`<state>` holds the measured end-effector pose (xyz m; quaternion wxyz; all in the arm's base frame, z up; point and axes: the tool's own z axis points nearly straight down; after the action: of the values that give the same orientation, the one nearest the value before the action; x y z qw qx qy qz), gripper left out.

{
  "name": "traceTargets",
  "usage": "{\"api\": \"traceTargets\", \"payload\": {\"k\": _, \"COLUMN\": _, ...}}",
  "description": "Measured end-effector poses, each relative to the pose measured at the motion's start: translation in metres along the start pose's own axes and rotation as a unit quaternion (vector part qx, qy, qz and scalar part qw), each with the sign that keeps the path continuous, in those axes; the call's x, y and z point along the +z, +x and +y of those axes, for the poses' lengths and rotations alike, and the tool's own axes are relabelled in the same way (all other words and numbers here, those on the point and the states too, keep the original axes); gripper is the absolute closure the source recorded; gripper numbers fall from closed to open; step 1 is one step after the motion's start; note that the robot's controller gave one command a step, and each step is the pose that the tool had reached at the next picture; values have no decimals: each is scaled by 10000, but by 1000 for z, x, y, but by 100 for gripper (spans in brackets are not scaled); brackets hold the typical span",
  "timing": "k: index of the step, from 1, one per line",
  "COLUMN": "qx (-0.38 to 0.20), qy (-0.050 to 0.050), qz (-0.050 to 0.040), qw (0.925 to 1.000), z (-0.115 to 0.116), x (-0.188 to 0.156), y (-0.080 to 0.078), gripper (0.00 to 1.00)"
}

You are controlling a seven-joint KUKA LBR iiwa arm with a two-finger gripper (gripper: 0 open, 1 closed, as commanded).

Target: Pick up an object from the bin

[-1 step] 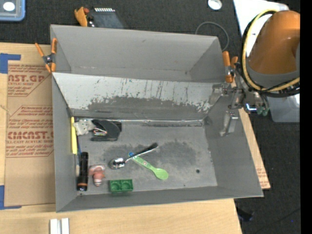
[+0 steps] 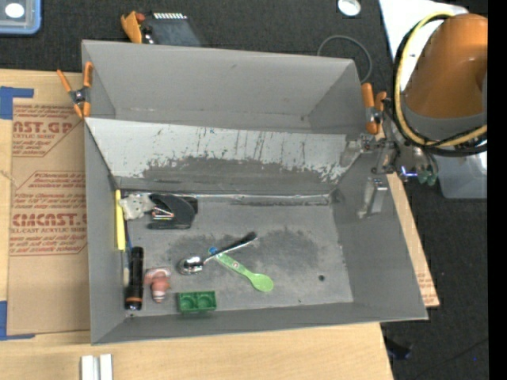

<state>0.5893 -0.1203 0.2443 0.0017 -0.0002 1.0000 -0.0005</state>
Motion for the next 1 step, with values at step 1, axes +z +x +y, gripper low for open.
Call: {"api": "traceTargets", "payload": {"k": 1, "qx": 85, "qy": 1, "qz": -17, "qw": 10000, "z": 40, "x": 80, "y": -2, "gripper": 0}}
